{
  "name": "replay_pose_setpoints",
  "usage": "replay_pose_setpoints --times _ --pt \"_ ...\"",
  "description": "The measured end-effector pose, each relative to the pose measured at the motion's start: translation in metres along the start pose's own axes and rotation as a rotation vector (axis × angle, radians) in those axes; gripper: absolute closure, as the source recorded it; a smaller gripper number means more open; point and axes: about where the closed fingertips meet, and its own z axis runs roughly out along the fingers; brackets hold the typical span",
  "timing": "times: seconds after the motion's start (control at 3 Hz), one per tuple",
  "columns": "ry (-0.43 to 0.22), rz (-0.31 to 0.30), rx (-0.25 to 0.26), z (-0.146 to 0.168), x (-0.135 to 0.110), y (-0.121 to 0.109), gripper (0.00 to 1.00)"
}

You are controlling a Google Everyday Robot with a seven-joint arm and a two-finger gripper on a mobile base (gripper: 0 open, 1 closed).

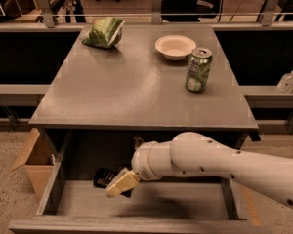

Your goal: Pick rxbar chocolate from top drawer and place on counter

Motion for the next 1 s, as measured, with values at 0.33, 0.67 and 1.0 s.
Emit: replay_pose_setpoints --times 0.33,0.67,1.0 --pt "0.070 -0.051 0.035 0.011 -0.007 0.009 0.00" --pt "0.106 -0.070 0.024 0.025 -0.011 0.020 0.00" --pt "0.139 -0.064 0.000 0.042 -0.005 0.027 0.00"
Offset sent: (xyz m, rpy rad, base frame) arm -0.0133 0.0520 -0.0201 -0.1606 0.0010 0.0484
